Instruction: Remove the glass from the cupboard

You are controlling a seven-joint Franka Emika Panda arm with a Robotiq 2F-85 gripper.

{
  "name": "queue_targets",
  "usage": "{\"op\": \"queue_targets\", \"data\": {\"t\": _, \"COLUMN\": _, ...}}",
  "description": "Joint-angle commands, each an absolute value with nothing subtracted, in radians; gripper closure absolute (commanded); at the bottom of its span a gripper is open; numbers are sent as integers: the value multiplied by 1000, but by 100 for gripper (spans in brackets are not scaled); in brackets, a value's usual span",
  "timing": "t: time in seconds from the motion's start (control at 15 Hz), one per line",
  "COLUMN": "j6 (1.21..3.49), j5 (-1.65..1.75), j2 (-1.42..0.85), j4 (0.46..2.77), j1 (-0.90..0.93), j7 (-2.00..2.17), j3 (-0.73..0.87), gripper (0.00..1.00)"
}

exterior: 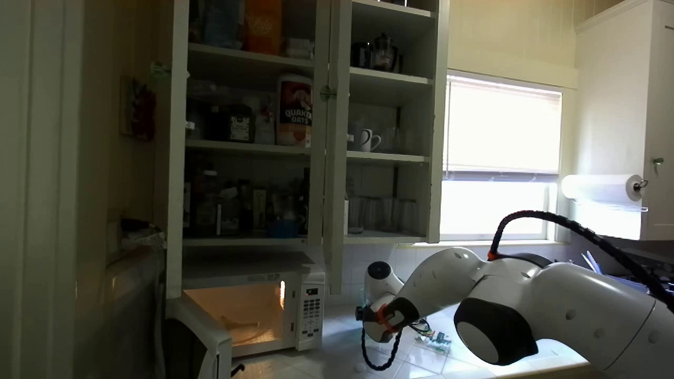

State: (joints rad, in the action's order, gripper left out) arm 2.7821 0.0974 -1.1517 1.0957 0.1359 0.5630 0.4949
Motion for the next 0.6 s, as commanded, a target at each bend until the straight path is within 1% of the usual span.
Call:
{"op": "queue_targets", "data": {"t": 0.0, "j6": 2760, "j5": 109, "j2": -1182, "j4": 1059, "j1": 119, "j7": 547, "j3": 473, "gripper": 0}}
{"op": "queue_targets", "data": {"t": 0.2, "j6": 2781, "j5": 112, "j2": -1159, "j4": 1119, "j1": 138, "j7": 543, "j3": 468, "gripper": 0}}
{"op": "queue_targets", "data": {"t": 0.47, "j6": 2865, "j5": 111, "j2": -1042, "j4": 1332, "j1": 190, "j7": 523, "j3": 452, "gripper": 0}}
{"op": "queue_targets", "data": {"t": 0.53, "j6": 2865, "j5": 103, "j2": -1013, "j4": 1366, "j1": 184, "j7": 491, "j3": 424, "gripper": 0}}
